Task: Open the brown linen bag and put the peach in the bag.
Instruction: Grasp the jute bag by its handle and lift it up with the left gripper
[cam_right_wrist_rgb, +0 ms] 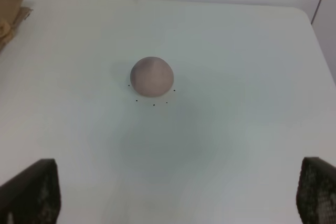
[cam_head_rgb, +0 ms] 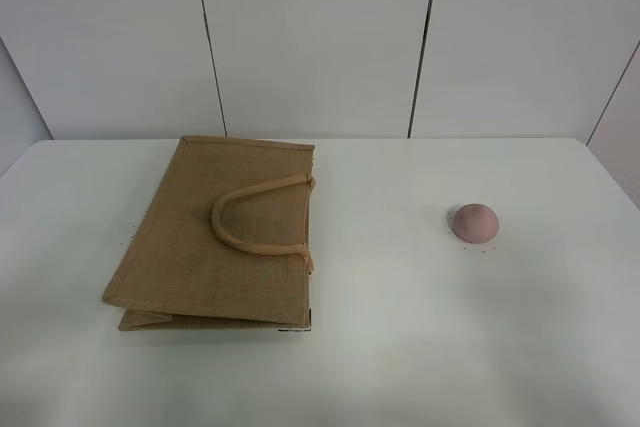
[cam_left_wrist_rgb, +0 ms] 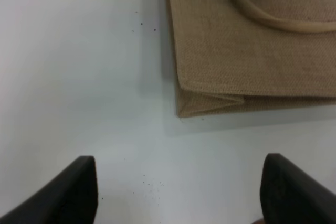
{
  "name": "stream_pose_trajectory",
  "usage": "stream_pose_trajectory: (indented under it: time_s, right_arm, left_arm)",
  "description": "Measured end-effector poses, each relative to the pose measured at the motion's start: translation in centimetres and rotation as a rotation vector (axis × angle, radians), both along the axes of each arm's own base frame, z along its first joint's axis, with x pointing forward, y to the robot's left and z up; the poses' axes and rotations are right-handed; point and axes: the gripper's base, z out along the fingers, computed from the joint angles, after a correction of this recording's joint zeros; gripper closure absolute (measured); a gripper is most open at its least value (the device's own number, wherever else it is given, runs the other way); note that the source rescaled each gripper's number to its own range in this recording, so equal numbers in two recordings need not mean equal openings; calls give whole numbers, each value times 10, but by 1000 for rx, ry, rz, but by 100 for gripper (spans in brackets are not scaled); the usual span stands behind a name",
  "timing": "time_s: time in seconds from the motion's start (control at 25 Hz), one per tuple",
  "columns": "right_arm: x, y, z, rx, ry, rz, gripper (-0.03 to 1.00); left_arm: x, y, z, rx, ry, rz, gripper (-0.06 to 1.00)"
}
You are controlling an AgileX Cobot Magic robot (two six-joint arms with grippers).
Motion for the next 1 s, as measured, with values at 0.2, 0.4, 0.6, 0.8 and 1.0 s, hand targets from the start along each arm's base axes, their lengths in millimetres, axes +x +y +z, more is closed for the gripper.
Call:
stream_pose_trajectory:
  time_s: [0.2, 0.4, 0.6, 0.8, 1.0]
  right_arm:
    - [0, 0, 0, 0, 0, 0, -3]
    - [0, 0, 0, 0, 0, 0, -3]
    - [0, 0, 0, 0, 0, 0, -3]
    - [0, 0, 0, 0, 0, 0, -3]
    - [0, 0, 0, 0, 0, 0, -3]
  left_arm:
    - [0, 0, 0, 0, 0, 0, -1]
    - [0, 0, 0, 0, -1, 0, -1]
    - [14, 0, 21, 2, 63, 0, -1]
    - [69, -1, 53, 6, 262, 0, -1]
    - [152, -3, 65, 11, 453, 3, -1]
